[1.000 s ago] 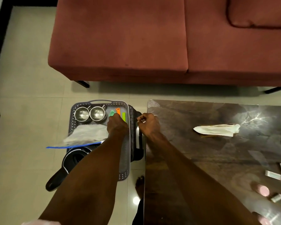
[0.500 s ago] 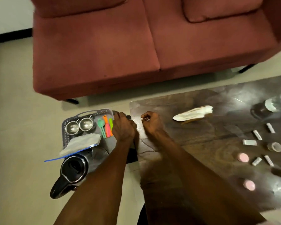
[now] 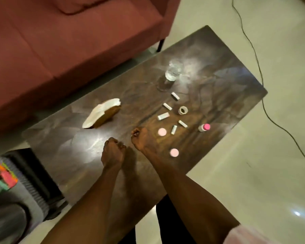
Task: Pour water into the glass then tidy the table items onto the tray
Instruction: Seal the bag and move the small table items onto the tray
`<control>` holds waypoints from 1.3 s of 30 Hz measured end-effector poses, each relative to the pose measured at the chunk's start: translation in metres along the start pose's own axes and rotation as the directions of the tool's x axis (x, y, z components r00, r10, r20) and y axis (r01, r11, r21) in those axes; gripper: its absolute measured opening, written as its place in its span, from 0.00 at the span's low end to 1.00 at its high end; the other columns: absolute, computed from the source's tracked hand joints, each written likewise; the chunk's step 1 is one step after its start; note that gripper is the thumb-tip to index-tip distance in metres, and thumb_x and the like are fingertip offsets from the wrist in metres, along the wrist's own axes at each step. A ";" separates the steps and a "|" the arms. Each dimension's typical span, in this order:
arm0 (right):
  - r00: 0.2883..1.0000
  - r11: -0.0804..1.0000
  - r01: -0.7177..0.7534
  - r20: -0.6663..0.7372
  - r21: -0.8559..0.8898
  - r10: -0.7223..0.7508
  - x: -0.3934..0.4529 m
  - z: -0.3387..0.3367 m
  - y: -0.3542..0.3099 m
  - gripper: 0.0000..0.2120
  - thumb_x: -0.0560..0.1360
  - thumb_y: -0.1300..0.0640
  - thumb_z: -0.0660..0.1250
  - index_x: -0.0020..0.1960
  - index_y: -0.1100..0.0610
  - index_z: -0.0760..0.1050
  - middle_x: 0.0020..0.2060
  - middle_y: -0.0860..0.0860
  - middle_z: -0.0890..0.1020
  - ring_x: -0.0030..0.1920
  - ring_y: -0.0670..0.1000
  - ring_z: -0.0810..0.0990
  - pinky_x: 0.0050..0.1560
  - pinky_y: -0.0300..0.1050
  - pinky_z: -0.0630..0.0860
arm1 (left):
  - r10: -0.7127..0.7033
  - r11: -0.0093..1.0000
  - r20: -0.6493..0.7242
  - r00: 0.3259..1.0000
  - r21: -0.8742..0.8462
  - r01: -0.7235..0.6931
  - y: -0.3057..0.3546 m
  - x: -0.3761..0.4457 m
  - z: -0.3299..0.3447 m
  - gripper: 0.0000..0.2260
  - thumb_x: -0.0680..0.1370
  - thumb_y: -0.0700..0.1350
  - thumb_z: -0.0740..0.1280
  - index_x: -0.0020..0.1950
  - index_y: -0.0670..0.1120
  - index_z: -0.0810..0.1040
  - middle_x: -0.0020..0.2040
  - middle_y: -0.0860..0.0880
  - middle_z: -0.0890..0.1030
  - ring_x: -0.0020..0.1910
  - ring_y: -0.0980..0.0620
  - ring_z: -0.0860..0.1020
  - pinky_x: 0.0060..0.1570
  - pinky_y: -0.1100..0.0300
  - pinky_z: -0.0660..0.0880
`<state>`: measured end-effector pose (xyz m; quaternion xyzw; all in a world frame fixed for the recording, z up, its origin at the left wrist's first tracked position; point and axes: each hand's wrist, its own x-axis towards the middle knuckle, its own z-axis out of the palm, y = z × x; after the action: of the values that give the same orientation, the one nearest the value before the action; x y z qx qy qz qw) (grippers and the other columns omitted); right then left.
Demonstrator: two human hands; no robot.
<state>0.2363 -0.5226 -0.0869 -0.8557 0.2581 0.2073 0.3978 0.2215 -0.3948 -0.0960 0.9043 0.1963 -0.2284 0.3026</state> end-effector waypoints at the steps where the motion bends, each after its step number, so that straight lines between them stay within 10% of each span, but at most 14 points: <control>1: 1.000 1.000 -0.011 -0.016 -0.002 0.011 0.002 -0.014 0.012 0.08 0.69 0.57 0.68 0.48 0.52 0.80 0.46 0.52 0.85 0.49 0.54 0.82 0.48 0.38 0.73 | 0.010 1.000 0.017 1.000 0.008 -0.010 0.013 -0.005 0.013 0.12 0.76 0.48 0.69 0.57 0.45 0.76 0.56 0.43 0.79 0.55 0.41 0.78 0.46 0.54 0.71; 13: 0.997 0.997 -0.079 -0.024 0.001 0.079 0.023 -0.143 0.118 0.09 0.72 0.58 0.66 0.51 0.57 0.78 0.49 0.57 0.84 0.53 0.61 0.82 0.52 0.51 0.79 | 0.125 0.990 0.108 0.986 0.047 -0.130 0.124 -0.015 0.107 0.17 0.72 0.46 0.73 0.58 0.46 0.74 0.57 0.43 0.77 0.55 0.40 0.77 0.51 0.49 0.75; 22: 0.952 0.953 0.003 0.293 -0.304 0.090 0.002 -0.108 0.155 0.47 0.68 0.42 0.77 0.76 0.59 0.56 0.72 0.58 0.65 0.71 0.59 0.67 0.67 0.57 0.72 | 0.126 0.984 0.165 0.978 0.108 -0.145 0.122 -0.002 0.136 0.22 0.71 0.45 0.75 0.62 0.53 0.73 0.59 0.45 0.71 0.56 0.40 0.77 0.55 0.48 0.74; 39: 0.972 0.902 0.217 0.169 -0.373 -0.164 -0.004 -0.069 0.080 0.27 0.72 0.53 0.71 0.67 0.58 0.66 0.64 0.58 0.72 0.62 0.60 0.76 0.58 0.51 0.74 | -0.067 0.962 -0.154 0.986 -0.272 0.023 0.057 -0.024 0.068 0.11 0.69 0.47 0.72 0.44 0.45 0.72 0.46 0.49 0.74 0.46 0.48 0.75 0.43 0.59 0.68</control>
<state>0.1954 -0.6195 -0.0895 -0.9228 0.0997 0.2712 0.2547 0.2100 -0.4858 -0.1060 0.8657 0.2700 -0.1321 0.4002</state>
